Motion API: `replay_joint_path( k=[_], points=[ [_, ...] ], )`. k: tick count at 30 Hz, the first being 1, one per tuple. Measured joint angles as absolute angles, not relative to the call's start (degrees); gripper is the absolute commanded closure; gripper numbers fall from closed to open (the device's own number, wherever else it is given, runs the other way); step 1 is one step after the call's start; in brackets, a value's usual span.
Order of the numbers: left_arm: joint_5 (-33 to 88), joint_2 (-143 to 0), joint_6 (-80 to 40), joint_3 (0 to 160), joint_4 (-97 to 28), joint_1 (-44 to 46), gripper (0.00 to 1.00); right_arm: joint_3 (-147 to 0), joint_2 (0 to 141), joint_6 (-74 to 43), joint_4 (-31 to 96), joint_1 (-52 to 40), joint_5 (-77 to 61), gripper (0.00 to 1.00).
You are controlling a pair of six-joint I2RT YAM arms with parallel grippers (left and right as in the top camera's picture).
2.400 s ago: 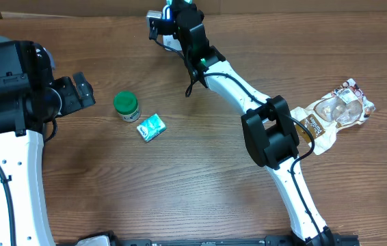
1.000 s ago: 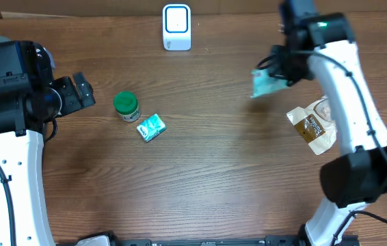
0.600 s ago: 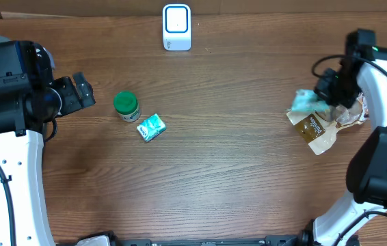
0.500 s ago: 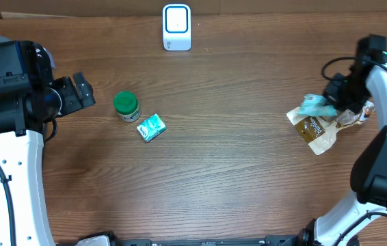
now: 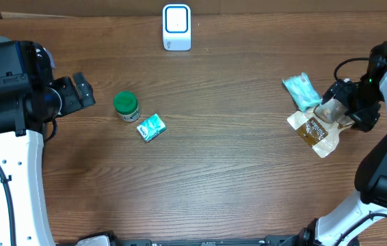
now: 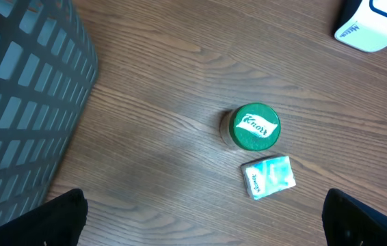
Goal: Scan the item barcode
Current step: 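Open the right gripper and release the green tissue pack, then reach the right gripper left to the small Kleenex pack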
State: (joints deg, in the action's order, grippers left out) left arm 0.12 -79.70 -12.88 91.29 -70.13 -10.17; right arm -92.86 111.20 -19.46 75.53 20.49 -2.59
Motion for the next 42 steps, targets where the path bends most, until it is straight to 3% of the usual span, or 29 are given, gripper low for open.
replay_joint_path(
  k=[8, 14, 22, 37, 42],
  points=[
    [0.1, -79.7, -12.9, 91.3, -70.1, -10.2, 0.00, -107.8, 111.1, -18.2, 87.0, 18.3, -5.0, 0.00],
    [0.1, -79.7, -12.9, 91.3, -70.1, -10.2, 0.00, -111.5, 111.1, -14.7, 87.0, 11.6, -12.7, 0.00],
    [0.1, -79.7, -12.9, 91.3, -70.1, -10.2, 0.00, -111.5, 111.1, -9.0, 80.2, -4.5, -20.6, 0.00],
    [0.1, -79.7, -12.9, 91.3, -70.1, -10.2, 0.00, -110.1, 113.1, -9.0, 59.6, -29.3, -22.3, 0.00],
    [0.1, -79.7, -12.9, 91.3, -70.1, -10.2, 0.01, -110.1, 118.3, -8.8, 54.0, -34.0, -22.3, 0.37]
  ],
)
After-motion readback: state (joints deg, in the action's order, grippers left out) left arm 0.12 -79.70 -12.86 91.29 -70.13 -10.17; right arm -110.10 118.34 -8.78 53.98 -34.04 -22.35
